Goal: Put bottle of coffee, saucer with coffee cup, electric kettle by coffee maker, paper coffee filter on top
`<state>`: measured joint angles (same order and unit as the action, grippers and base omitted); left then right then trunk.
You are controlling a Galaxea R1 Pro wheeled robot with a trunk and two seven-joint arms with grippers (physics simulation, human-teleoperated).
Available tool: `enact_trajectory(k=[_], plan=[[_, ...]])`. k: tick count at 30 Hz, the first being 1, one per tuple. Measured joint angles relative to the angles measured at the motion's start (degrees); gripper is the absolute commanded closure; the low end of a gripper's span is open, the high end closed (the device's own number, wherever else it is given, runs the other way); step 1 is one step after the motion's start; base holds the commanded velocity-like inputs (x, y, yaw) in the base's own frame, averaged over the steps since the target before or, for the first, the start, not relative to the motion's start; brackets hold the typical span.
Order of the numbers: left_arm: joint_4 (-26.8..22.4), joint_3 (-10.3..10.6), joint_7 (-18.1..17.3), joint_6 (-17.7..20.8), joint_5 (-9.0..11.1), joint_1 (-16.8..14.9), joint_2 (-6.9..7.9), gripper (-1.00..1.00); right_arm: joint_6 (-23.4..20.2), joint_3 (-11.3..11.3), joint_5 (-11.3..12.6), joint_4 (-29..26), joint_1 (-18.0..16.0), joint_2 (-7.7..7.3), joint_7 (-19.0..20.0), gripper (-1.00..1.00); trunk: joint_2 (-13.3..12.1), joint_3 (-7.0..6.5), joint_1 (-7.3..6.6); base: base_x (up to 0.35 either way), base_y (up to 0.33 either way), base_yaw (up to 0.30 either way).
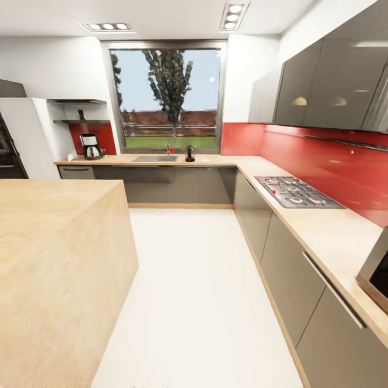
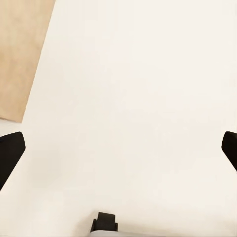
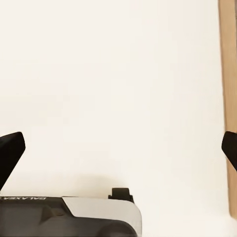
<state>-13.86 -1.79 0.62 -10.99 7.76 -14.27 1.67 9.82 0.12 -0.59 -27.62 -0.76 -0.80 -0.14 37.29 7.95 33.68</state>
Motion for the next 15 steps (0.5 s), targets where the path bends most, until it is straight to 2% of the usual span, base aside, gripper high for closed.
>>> enact_trajectory(k=[7, 15], plan=[[0.0, -0.01, 0.0, 0.07, 0.01, 0.0, 0.01, -1.0, 0.03, -0.03, 0.07, -0.07, 0.0, 0.03, -0.06, -1.0, -2.81, -0.9, -1.54, 0.0, 0.0, 0.183], [0.02, -0.03, 0.0, 0.08, -0.06, -0.01, -0.01, -1.0, 0.02, 0.02, 0.0, -0.08, 0.01, -0.43, 0.37, -1.0, -6.03, -2.29, -3.3, 0.0, 0.0, 0.021]])
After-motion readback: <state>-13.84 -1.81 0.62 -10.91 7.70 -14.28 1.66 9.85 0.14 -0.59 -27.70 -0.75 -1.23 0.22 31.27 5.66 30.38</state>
